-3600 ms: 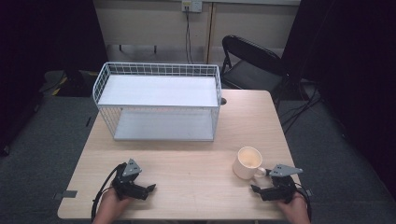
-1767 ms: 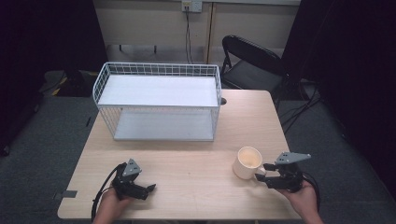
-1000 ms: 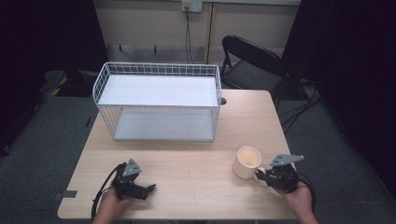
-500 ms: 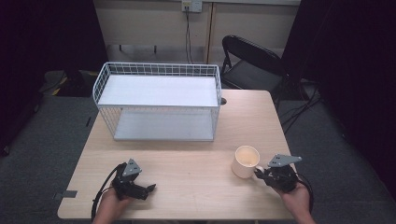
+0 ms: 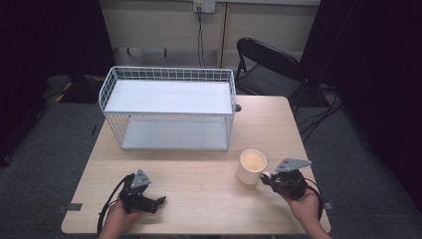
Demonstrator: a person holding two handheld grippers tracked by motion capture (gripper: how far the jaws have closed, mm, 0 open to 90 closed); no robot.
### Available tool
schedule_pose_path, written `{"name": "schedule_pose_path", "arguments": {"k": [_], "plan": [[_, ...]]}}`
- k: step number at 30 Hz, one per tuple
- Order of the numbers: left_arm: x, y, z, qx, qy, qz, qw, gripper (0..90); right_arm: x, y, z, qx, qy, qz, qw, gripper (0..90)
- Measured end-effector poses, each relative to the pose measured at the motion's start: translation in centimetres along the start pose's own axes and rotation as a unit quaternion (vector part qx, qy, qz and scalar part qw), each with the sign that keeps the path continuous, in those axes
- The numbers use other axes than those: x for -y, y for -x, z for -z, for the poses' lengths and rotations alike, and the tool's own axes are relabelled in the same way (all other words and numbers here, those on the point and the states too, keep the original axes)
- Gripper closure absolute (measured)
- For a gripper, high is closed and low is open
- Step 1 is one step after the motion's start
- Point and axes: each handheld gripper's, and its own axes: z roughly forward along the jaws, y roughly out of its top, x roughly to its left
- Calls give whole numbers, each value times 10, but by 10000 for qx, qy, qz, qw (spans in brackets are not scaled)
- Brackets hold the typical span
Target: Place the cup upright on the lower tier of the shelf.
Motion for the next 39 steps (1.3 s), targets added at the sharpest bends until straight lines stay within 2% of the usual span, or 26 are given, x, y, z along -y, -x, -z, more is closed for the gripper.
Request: {"name": "schedule_pose_path", "arguments": {"k": [13,21,39], "plan": [[0,0,0,0,1,2,10000,0,-34,-13,-19,-118,-53,133,9998,804],[0,0,0,0,1,0,10000,0,-49,-20,-26,-181,-51,166,9997,804],[0,0,0,15,-7,21,10000,0,-75,-28,-44,-165,-93,263,9995,804]]}}
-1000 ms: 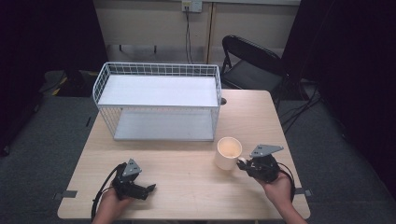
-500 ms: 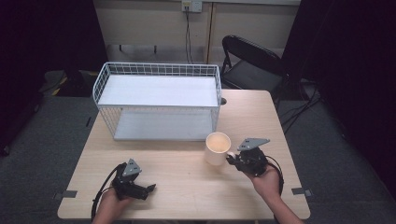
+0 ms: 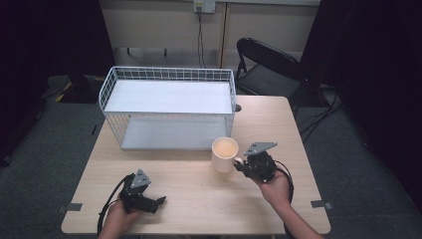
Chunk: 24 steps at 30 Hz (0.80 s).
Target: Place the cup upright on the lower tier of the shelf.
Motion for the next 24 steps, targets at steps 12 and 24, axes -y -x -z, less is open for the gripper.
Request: {"name": "schedule_pose_path", "arguments": {"k": [12,24], "plan": [[0,0,0,-1,-4,-3,10000,0,-21,-6,-11,29,1,111,9999,804],[0,0,0,-1,-2,-2,10000,0,-33,-10,-28,71,-36,108,9999,804]]}}
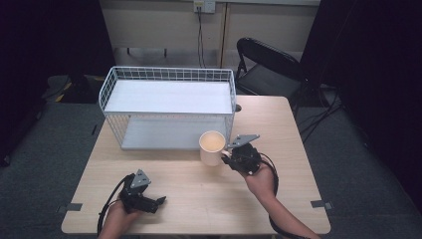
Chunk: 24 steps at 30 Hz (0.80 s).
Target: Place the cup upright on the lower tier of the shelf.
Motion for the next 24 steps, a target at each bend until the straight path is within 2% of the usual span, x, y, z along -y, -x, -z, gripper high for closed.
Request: {"name": "schedule_pose_path", "arguments": {"k": [7,24], "plan": [[0,0,0,1,-1,-1,10000,0,-6,-2,-10,-6,53,-95,9999,804],[0,0,0,0,0,0,10000,0,-21,-3,-28,213,117,-217,9995,804]]}}
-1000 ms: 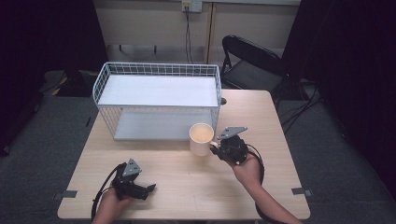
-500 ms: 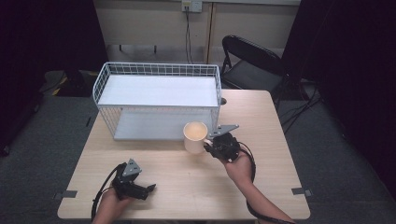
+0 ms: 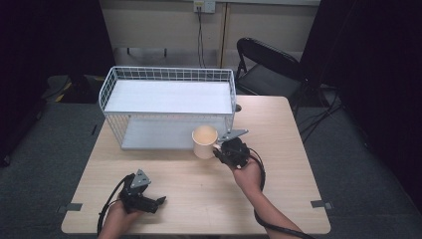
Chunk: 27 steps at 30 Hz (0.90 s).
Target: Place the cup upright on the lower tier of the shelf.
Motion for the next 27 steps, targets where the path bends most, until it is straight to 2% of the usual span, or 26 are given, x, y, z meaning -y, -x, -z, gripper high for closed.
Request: {"name": "schedule_pose_path", "arguments": {"k": [10,13,18,27], "plan": [[0,0,0,0,1,1,10000,0,-9,-11,-14,103,30,-55,9999,804],[0,0,0,0,0,0,10000,0,-11,-11,-16,94,40,-78,9999,804],[0,0,0,0,2,2,10000,0,-16,-13,-20,177,87,-172,9997,804],[0,0,0,1,0,1,10000,0,-21,-17,-25,328,145,-203,9992,803]]}}
